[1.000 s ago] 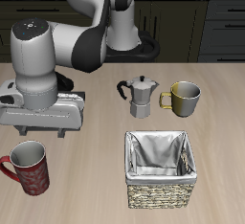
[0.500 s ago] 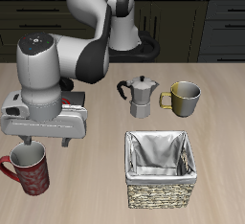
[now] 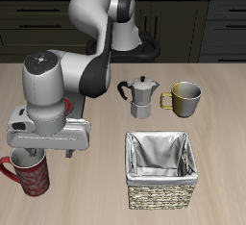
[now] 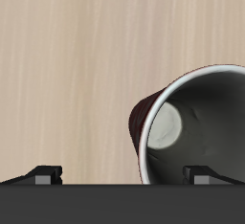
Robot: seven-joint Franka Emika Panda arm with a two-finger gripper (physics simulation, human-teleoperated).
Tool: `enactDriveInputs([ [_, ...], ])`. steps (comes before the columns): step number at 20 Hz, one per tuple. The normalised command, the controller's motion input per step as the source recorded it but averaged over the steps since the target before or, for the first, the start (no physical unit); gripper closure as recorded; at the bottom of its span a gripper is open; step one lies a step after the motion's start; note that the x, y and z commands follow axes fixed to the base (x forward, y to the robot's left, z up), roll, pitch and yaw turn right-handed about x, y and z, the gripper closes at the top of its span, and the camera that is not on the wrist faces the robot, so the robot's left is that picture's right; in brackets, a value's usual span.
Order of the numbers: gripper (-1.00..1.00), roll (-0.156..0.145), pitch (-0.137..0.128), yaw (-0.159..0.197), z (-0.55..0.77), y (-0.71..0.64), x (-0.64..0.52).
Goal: Place the red mug in the basket
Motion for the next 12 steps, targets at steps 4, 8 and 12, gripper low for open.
enactDriveInputs([
  [4, -1.00, 0.008, 0.060, -0.038, -0.28, -0.07, -0.01],
  [8, 1.00, -0.006, 0.022, -0.037, -0.16, -0.10, -0.07],
  [12, 1.00, -0.021, -0.011, -0.006, -0.05, -0.14, -0.10],
])
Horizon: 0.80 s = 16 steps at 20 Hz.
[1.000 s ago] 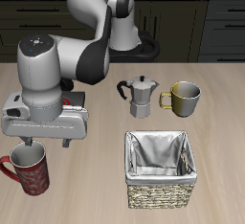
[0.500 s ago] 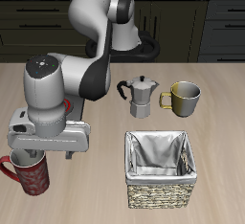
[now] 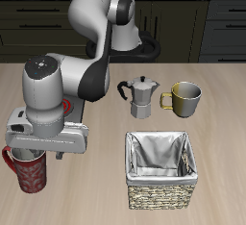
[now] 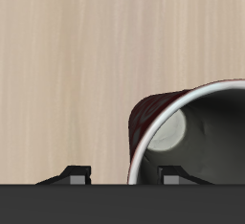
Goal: Place the red mug in the basket
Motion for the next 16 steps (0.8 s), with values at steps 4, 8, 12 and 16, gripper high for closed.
enactDriveInputs([
  [4, 1.00, -0.018, -0.030, 0.005, 0.07, -0.06, -0.10],
  [8, 1.00, 0.007, -0.013, -0.016, 0.06, 0.01, -0.08],
  [12, 1.00, -0.005, -0.028, -0.016, 0.14, 0.01, -0.10],
  [16, 1.00, -0.028, -0.045, -0.023, 0.29, -0.06, -0.16],
])
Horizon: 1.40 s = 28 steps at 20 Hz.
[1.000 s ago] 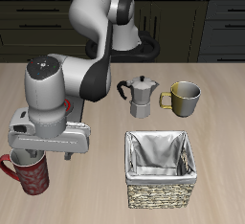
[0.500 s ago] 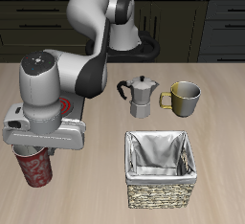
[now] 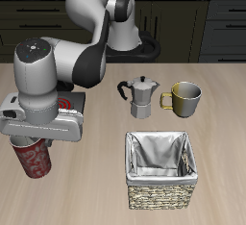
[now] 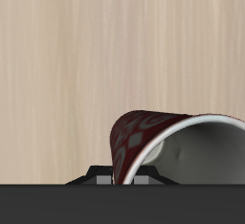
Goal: Place the red mug in the basket
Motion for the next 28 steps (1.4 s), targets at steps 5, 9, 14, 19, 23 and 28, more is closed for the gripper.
enactDriveInputs([
  [5, 1.00, -0.022, -0.080, -0.035, 0.48, 0.08, -0.31],
  [9, 1.00, -0.016, -0.043, -0.084, 0.43, 0.07, -0.26],
  [14, 1.00, 0.030, -0.043, -0.013, 0.40, 0.17, -0.21],
  [19, 1.00, 0.002, -0.059, -0.017, 0.45, 0.12, -0.21],
  [23, 1.00, -0.037, -0.074, 0.005, 0.45, 0.27, -0.24],
  [28, 1.00, -0.022, -0.047, 0.003, 0.34, 0.37, -0.19],
])
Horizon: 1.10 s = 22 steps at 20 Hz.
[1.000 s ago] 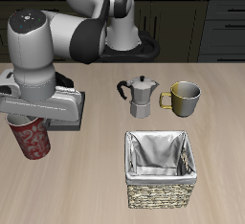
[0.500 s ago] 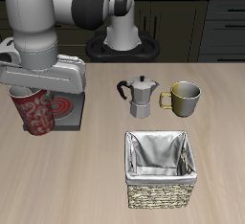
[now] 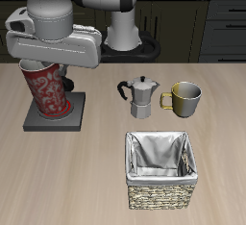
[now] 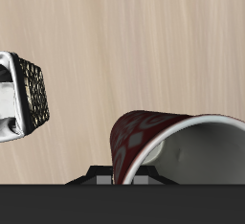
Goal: Place the red mug in the basket
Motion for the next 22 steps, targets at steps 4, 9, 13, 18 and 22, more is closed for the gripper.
enactDriveInputs([
  [4, 1.00, -0.060, -0.071, 0.038, 0.45, 0.25, -0.15],
  [9, 1.00, -0.021, -0.060, 0.022, 0.45, 0.26, -0.06],
  [13, 1.00, -0.010, -0.045, 0.036, 0.27, 0.21, -0.01],
  [18, 1.00, -0.019, -0.020, 0.005, 0.18, 0.14, 0.12],
  [22, 1.00, 0.006, -0.005, -0.003, 0.07, 0.29, 0.09],
])
